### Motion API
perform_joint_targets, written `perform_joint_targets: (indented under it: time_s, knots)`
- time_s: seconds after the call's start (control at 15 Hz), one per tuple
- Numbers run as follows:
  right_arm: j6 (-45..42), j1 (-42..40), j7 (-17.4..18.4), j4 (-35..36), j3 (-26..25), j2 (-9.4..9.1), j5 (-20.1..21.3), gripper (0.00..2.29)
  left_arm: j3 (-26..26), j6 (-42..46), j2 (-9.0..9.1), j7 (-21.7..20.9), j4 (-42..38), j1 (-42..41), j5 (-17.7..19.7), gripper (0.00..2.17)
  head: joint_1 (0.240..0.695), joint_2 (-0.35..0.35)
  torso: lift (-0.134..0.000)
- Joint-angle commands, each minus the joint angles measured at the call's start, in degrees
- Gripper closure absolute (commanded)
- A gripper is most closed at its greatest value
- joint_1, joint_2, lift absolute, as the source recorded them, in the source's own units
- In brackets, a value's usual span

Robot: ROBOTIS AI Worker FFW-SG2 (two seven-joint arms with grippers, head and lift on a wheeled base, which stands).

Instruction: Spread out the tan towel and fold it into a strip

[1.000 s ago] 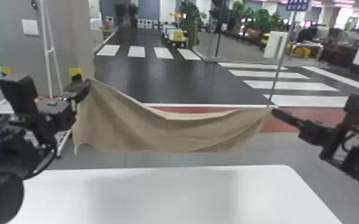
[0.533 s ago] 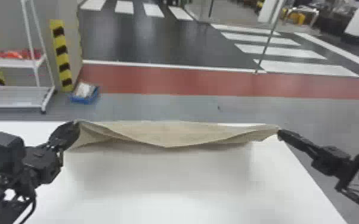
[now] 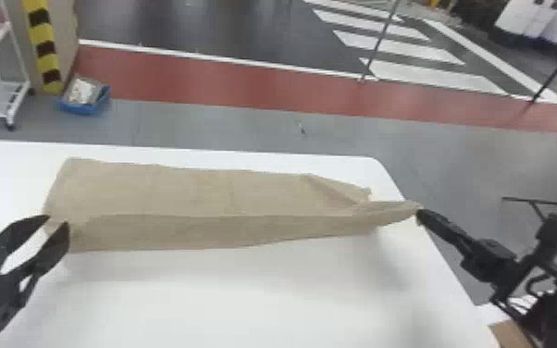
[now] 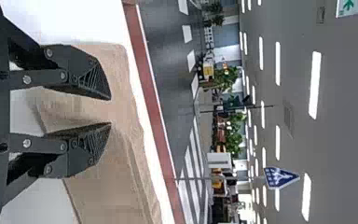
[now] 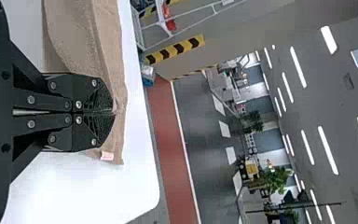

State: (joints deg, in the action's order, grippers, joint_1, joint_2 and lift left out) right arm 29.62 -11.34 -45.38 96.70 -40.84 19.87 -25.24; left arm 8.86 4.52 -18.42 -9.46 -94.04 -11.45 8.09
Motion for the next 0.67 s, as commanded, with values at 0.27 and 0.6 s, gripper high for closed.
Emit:
perform_joint_targets:
  time_s: [0.27, 0.6]
  knots:
    - [-1.7, -1.0, -0.8, -1.0, 0.1, -1.5, 0.5, 1.71, -9.1, 0.6, -0.56, 0.6, -4.1, -6.0, 2.4, 0.2, 0.695, -0.299, -0.124]
    - [-2.2, -1.1, -0.9, -0.4, 0.8, -3.52, 1.4, 1.71, -2.4, 0.4, -0.21, 0.1, -5.6, -2.3, 1.1, 0.36, 0.695, -0.277, -0.124]
